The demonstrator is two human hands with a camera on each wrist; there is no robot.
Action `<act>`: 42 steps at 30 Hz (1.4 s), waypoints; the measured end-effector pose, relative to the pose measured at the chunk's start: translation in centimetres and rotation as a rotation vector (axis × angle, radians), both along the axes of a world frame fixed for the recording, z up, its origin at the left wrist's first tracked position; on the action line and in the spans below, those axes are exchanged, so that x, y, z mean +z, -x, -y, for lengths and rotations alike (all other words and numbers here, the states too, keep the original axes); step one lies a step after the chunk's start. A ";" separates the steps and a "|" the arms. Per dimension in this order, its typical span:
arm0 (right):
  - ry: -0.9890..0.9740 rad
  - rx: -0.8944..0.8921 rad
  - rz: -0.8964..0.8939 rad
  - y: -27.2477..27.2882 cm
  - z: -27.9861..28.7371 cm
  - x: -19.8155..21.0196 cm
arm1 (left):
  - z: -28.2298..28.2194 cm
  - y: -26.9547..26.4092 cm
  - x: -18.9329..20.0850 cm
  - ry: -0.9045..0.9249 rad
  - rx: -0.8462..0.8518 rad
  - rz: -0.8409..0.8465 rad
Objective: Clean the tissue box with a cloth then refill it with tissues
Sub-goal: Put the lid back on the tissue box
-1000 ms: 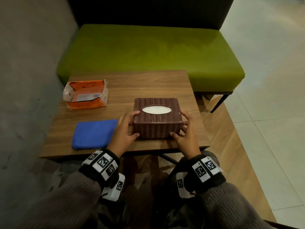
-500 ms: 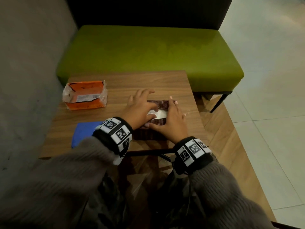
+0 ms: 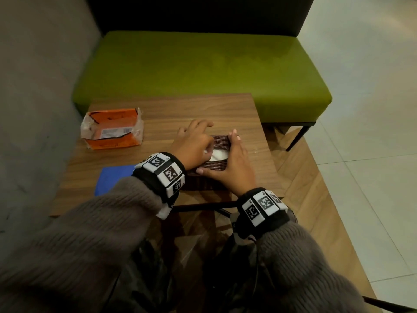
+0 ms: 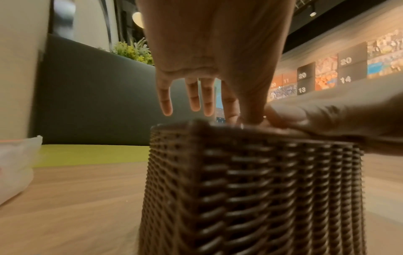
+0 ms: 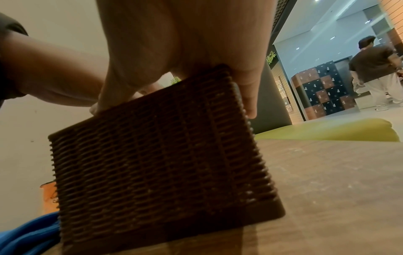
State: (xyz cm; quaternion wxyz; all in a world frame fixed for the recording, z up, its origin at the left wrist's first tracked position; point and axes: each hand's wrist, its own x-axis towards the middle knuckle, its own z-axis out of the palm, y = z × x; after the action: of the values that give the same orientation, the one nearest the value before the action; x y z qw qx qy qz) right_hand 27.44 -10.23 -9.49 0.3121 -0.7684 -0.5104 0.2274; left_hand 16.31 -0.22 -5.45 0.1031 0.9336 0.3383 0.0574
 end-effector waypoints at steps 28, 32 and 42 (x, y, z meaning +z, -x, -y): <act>-0.324 -0.044 0.254 0.9 3.4 -2.1 | 5.6 6.5 -4.9 -0.021 0.172 0.541; -0.305 -0.049 0.248 0.2 0.9 -1.7 | 3.7 5.4 -4.4 0.016 0.217 0.531; -0.385 0.085 0.142 -1.6 -0.1 0.4 | 1.4 7.7 -2.1 0.375 0.190 0.571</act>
State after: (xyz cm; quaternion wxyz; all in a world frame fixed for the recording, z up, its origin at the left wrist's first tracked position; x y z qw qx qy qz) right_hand 29.00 -10.09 -9.08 0.4068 -0.6863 -0.5971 0.0840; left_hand 8.64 -1.66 -7.51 0.3573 0.8091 0.3859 0.2623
